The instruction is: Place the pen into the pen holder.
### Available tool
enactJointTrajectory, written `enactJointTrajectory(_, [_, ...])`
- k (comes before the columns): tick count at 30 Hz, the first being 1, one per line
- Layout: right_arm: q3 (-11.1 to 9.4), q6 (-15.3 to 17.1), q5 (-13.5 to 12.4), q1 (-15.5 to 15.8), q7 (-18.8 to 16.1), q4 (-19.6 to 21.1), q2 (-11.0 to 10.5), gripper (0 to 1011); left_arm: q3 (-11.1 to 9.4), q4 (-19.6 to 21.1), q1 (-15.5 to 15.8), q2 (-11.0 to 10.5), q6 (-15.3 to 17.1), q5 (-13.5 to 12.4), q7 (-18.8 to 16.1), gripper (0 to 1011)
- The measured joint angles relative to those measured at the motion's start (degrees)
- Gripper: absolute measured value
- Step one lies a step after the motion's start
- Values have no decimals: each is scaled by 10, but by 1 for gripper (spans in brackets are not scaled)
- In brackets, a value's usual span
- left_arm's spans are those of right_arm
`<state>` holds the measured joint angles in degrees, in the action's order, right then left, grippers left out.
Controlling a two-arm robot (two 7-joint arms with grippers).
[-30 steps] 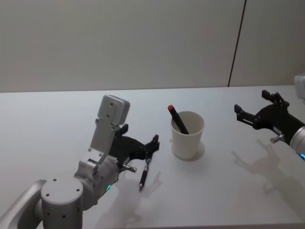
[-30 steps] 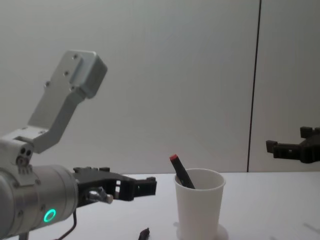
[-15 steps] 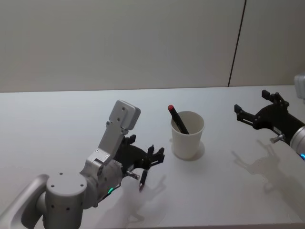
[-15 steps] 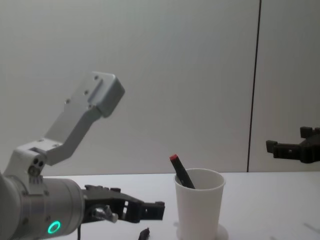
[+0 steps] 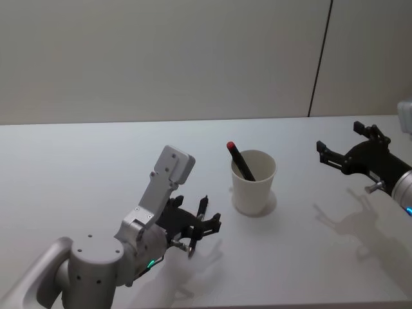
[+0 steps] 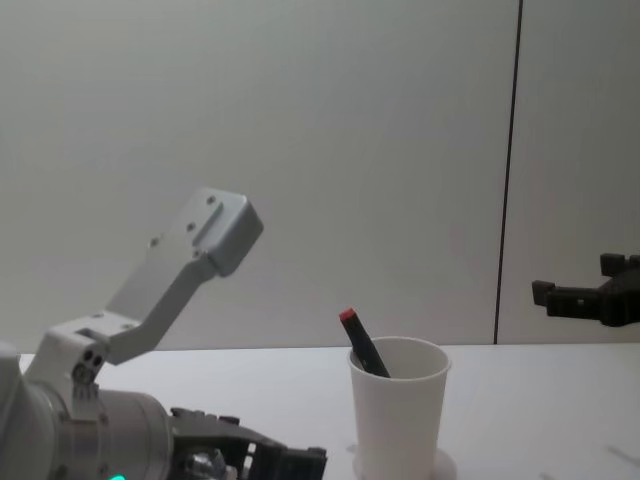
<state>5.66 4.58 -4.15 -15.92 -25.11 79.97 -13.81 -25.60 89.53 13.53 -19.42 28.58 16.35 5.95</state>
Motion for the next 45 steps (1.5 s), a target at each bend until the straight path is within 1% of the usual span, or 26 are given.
enactJointTrajectory(6, [0,0,0,0,0,0,0,1002,-3,-10,1,5,11,-4,-5,1004])
enactJointTrajectory(15, [0,0,0,0,0,0,0,1002,-7,-24,4,13,24,-14,-3,1004])
enactJointTrajectory(31, [0,0,0,0,0,0,0,1002,-11,-47,15,24,44,-36,16,1004])
enactJointTrajectory(45, [0,0,0,0,0,0,0,1002,-13,-56,22,29,56,-58,28,1004])
